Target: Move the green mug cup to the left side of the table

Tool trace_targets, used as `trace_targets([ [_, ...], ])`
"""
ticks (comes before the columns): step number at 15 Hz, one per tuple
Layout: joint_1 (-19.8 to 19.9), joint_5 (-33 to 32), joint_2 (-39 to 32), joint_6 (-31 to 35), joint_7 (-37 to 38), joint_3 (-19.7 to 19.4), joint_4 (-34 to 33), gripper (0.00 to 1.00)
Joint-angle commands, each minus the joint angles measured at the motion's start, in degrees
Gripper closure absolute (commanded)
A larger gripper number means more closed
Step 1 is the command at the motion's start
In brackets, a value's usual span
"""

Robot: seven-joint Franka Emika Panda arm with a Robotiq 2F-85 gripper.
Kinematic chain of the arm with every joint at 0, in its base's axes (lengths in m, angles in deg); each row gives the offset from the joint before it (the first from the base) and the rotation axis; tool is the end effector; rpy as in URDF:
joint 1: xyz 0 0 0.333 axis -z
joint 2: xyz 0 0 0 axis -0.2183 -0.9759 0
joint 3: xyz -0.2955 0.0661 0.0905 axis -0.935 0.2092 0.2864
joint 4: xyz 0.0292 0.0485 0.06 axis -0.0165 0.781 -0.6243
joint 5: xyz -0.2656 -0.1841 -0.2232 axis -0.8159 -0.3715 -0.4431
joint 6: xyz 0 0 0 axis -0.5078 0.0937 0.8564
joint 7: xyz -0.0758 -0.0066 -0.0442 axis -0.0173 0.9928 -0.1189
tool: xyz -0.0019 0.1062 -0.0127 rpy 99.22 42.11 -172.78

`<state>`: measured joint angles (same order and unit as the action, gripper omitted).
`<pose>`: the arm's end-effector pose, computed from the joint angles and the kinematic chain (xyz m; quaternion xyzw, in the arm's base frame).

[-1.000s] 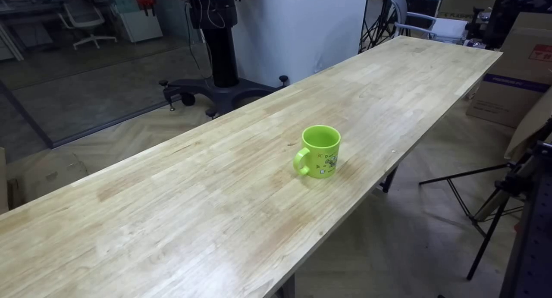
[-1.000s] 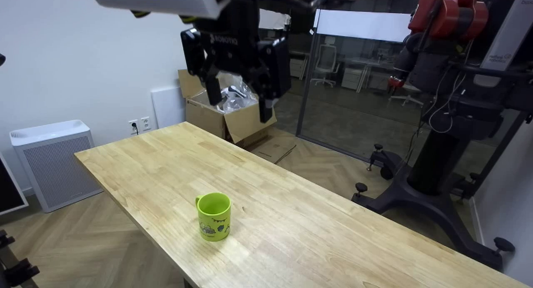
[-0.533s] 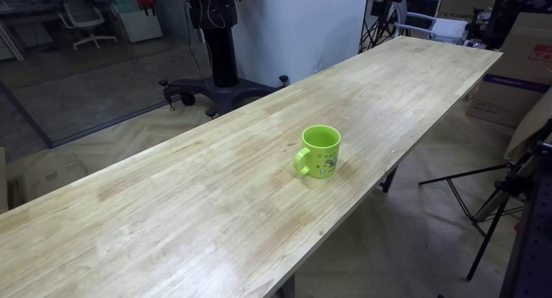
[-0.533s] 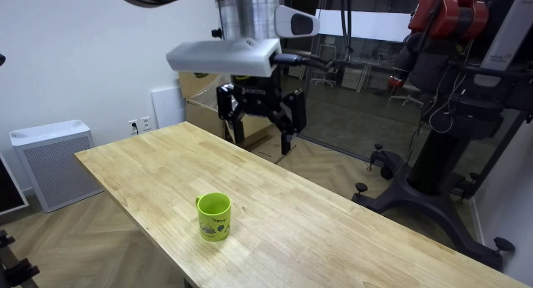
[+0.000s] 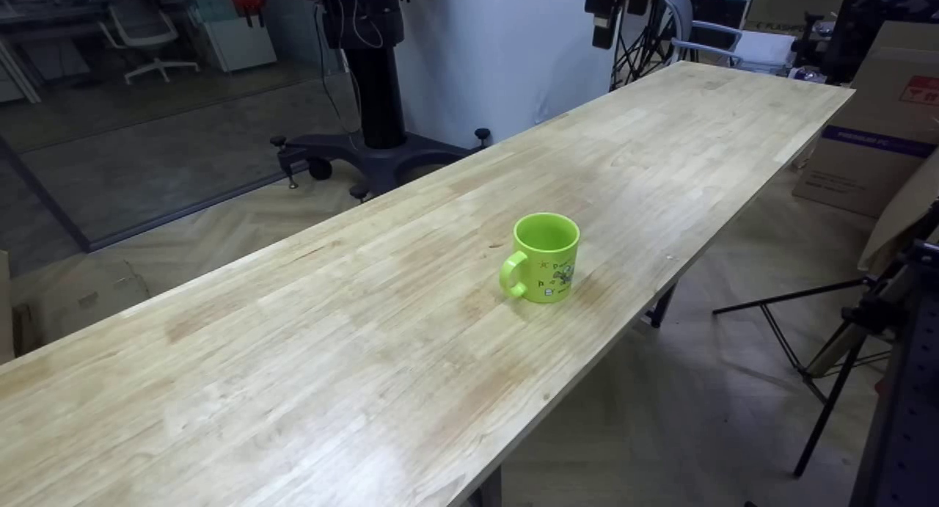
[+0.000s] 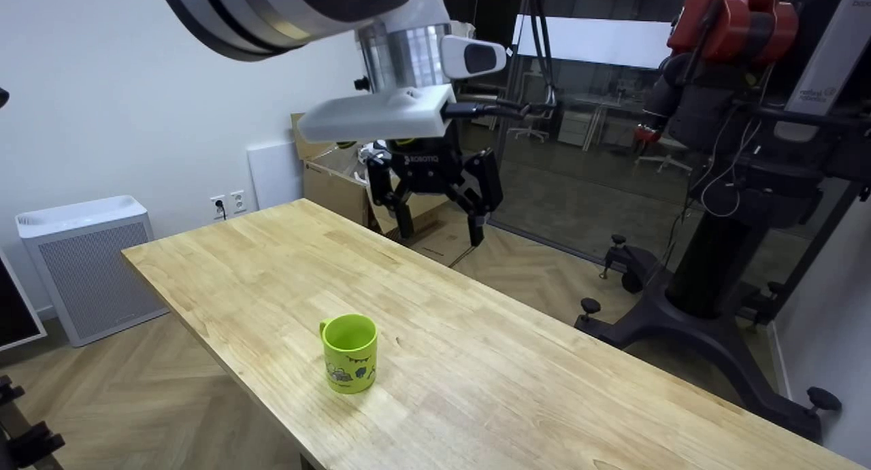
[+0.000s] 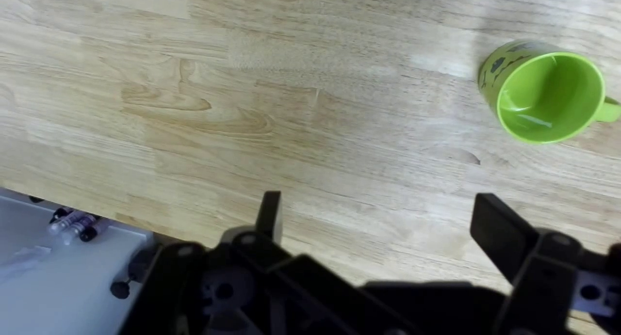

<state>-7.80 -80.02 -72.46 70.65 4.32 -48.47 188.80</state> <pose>0.5133 -0.1133 0.3676 0.9881 0.0667 0.0779 0.1143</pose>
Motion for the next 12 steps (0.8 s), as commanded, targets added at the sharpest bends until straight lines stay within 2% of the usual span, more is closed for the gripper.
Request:
trace_targets([
  [1,0.16,-0.07,-0.46,-0.29,-1.30,1.01,0.50,0.00],
  [4,-0.47,-0.29,-1.26,1.52,-3.85,2.06,2.18,0.00],
  [7,-0.97,0.98,-2.69,6.65,-7.48,3.18,3.94,0.00],
  [9,-1.13,6.47,-4.52,11.87,-14.56,4.20,4.93,0.00],
  [11,-0.97,17.42,-6.36,17.38,-24.92,6.51,6.36,0.00],
  [12,2.88,22.68,-6.69,18.98,-28.99,11.86,7.23,0.00],
])
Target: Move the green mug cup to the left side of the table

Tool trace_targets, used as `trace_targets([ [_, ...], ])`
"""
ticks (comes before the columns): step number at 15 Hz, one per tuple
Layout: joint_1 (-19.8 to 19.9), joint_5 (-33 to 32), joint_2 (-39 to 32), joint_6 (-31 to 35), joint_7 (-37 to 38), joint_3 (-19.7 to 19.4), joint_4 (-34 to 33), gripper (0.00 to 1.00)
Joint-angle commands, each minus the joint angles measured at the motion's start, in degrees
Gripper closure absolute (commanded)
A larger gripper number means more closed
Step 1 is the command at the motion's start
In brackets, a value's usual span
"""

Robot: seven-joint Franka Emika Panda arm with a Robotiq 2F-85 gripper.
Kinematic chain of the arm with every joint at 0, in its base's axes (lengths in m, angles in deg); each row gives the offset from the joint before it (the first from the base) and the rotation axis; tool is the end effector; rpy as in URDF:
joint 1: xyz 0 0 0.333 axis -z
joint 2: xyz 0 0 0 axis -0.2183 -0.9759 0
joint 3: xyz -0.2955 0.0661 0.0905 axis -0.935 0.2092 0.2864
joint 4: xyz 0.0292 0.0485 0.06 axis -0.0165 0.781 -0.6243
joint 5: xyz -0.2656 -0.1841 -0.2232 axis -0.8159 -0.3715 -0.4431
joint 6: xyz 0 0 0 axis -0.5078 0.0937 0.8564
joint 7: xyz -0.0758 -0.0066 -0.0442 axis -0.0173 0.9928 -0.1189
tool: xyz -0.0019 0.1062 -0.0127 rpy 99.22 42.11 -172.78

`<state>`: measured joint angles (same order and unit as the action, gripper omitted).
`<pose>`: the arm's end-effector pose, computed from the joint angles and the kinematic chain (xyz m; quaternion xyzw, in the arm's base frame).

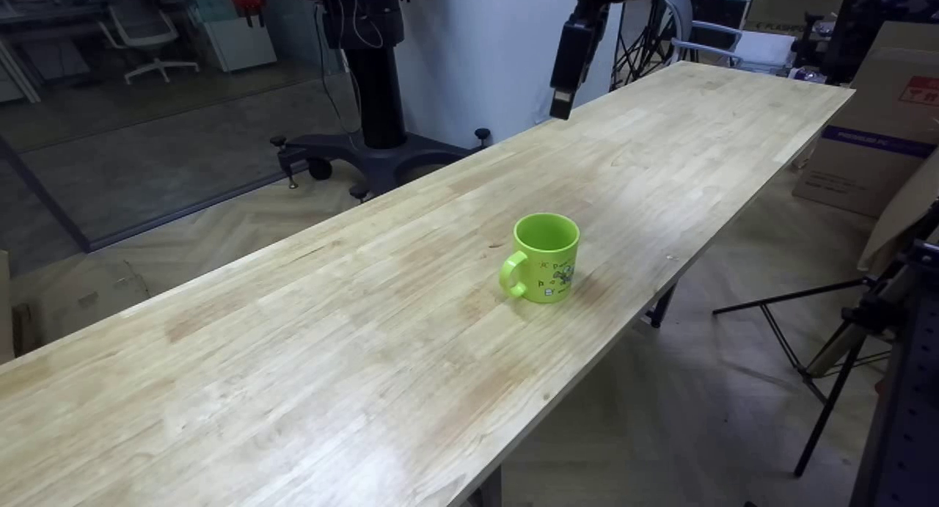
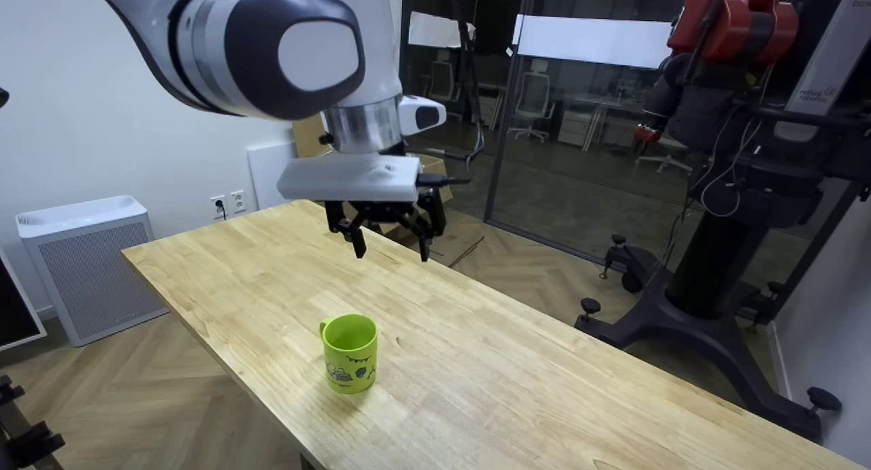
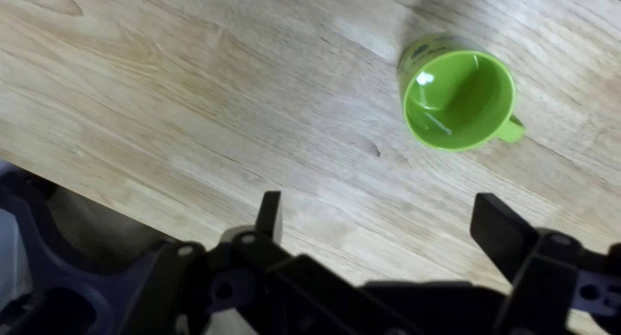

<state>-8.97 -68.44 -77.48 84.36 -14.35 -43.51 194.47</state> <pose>0.5127 -0.0549 0.3057 0.9691 0.2118 0.1117 0.0596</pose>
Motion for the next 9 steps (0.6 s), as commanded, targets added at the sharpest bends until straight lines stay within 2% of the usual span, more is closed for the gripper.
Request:
trace_targets([
  [1,6.41,16.51,-1.80,4.21,-13.88,10.39,0.88,0.00],
  [2,1.99,10.41,-1.63,3.35,-8.55,4.56,0.96,0.00],
  [4,3.51,15.26,-2.26,3.79,-12.26,7.79,0.99,0.00],
  [6,3.92,15.69,-2.24,3.88,-12.62,8.29,0.98,0.00],
  [8,3.97,17.44,-2.12,0.42,-13.51,8.42,0.66,0.00],
  [9,4.02,18.58,-1.71,-3.71,-13.67,8.46,0.44,0.00],
])
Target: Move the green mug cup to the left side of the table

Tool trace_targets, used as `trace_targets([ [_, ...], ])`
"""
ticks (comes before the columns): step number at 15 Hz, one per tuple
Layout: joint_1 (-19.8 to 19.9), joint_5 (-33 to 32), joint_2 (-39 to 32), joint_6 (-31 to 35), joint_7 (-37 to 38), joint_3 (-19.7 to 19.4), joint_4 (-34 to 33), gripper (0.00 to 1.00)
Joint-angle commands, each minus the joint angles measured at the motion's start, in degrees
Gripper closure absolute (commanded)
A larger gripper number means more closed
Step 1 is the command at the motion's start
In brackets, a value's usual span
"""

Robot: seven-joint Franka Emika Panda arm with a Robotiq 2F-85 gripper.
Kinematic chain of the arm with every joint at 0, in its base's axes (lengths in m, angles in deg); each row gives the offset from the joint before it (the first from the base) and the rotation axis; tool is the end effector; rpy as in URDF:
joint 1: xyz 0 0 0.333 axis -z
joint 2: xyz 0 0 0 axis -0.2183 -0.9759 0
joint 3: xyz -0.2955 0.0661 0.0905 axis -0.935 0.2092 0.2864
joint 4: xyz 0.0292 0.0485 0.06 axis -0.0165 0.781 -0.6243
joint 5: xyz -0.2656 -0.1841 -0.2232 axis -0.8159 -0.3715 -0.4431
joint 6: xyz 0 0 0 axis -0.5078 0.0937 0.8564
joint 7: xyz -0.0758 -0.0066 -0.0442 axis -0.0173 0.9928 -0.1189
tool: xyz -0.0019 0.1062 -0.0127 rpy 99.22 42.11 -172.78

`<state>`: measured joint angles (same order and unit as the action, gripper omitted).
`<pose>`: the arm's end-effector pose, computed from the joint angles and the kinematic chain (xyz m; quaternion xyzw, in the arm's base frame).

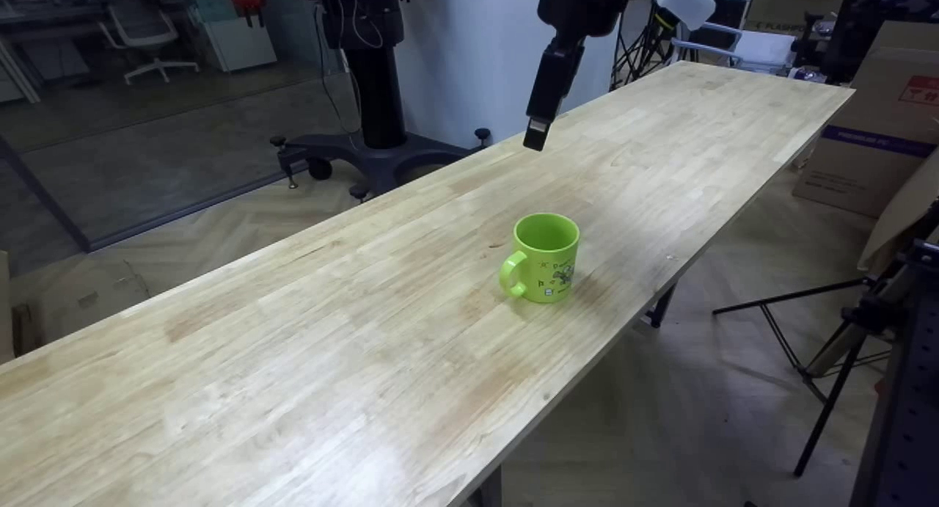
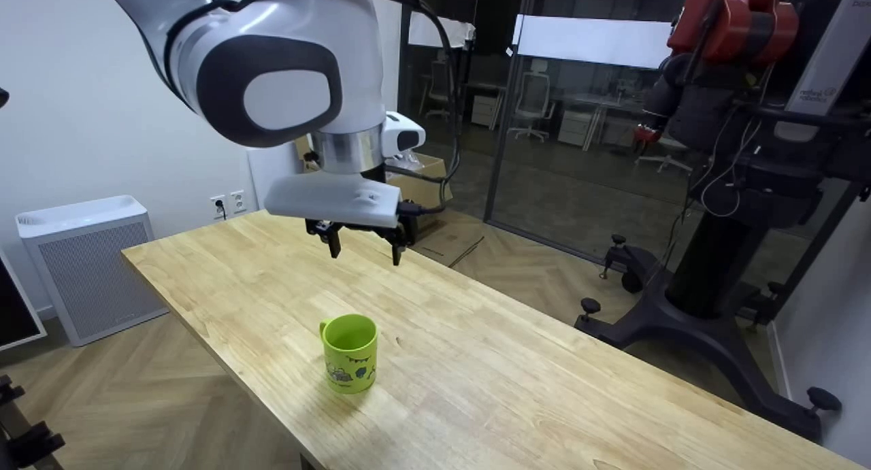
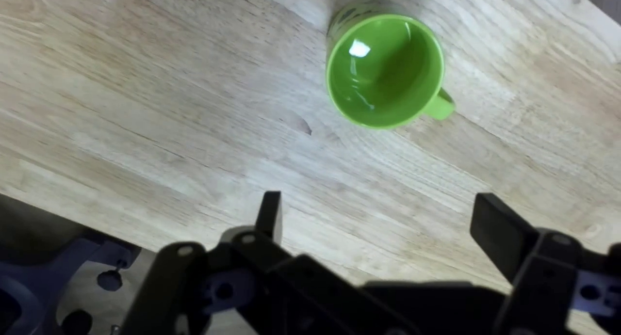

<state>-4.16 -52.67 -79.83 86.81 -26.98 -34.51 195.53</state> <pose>0.5100 -0.0284 0.2818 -0.9641 -0.2346 -0.1246 0.0038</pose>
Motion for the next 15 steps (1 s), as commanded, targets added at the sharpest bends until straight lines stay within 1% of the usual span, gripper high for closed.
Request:
trace_targets([
  [1,-0.90,3.34,1.06,-9.89,-0.81,-0.82,-0.67,0.00],
  [2,-1.06,3.27,1.81,-14.09,0.16,-1.34,-0.49,0.00],
  [3,-1.54,1.34,2.31,-16.49,3.13,-2.29,-0.15,0.00],
  [4,-1.87,0.22,3.02,-17.53,5.14,-2.93,0.41,0.00],
  [5,-2.34,-0.70,3.84,-15.39,7.82,-3.59,1.58,0.00],
  [6,-2.23,1.48,1.29,-15.22,2.59,-3.25,-0.04,0.00],
  [8,-2.52,0.69,2.09,-15.21,4.54,-4.02,0.50,0.00],
  [10,-2.75,-1.64,1.01,-12.30,6.57,-4.69,0.99,0.00],
  [15,-1.94,-6.68,-3.43,-2.31,7.15,-6.64,0.79,0.00],
])
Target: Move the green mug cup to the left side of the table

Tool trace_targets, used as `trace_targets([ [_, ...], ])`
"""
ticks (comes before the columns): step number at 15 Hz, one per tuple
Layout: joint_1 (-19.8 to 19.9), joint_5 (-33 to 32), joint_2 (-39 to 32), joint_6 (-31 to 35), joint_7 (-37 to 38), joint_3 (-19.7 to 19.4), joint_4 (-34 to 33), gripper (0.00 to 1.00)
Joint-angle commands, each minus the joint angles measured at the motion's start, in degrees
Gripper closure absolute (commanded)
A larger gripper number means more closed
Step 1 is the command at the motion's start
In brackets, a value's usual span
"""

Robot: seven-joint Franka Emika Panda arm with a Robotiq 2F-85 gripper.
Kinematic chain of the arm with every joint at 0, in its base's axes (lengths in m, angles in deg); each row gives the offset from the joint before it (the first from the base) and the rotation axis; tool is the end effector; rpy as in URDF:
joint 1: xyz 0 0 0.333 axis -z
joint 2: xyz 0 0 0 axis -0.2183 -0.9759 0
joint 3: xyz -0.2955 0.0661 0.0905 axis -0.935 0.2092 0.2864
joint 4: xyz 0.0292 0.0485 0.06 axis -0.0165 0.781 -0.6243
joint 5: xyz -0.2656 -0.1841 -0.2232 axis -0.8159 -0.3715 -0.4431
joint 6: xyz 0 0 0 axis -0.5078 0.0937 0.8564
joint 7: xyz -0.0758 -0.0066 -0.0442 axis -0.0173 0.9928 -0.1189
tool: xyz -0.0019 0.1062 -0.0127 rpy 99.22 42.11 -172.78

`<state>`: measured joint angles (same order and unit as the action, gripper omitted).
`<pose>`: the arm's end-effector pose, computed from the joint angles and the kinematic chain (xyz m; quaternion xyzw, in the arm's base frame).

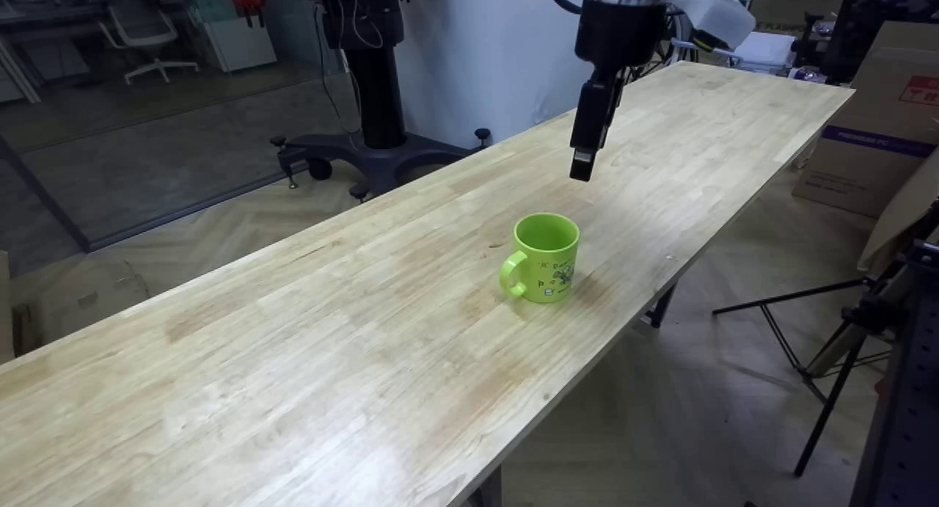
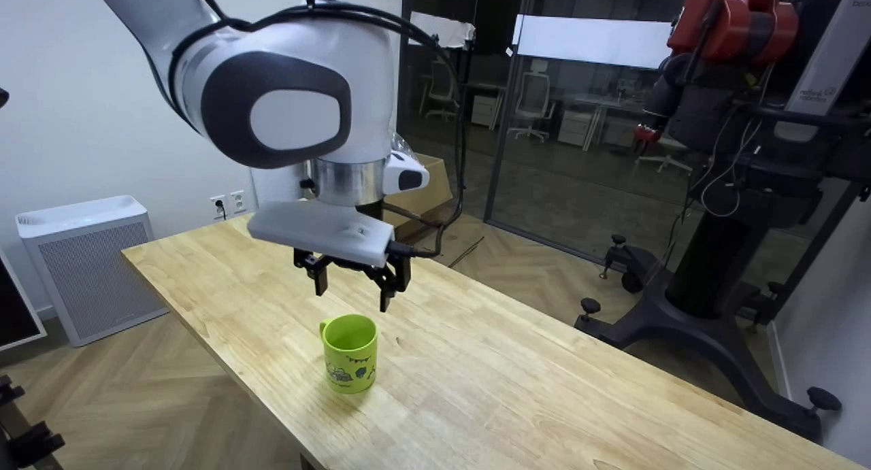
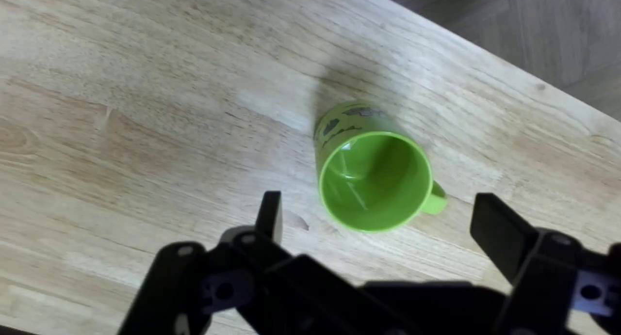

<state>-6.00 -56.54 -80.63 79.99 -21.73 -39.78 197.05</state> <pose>0.4866 -0.0521 0.2525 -0.9799 -0.1940 -0.0439 0.0151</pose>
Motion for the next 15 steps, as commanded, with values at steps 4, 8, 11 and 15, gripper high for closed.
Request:
trace_targets([
  [4,1.29,-2.40,-4.04,4.50,0.37,-0.38,-0.82,0.00],
  [8,1.46,-3.88,-6.90,4.23,0.57,-0.63,-3.02,0.00],
  [11,2.12,-4.16,-9.70,3.46,-0.62,-0.34,-5.54,0.00],
  [15,2.46,-5.97,-14.05,2.21,-0.66,-0.27,-9.76,0.00],
])
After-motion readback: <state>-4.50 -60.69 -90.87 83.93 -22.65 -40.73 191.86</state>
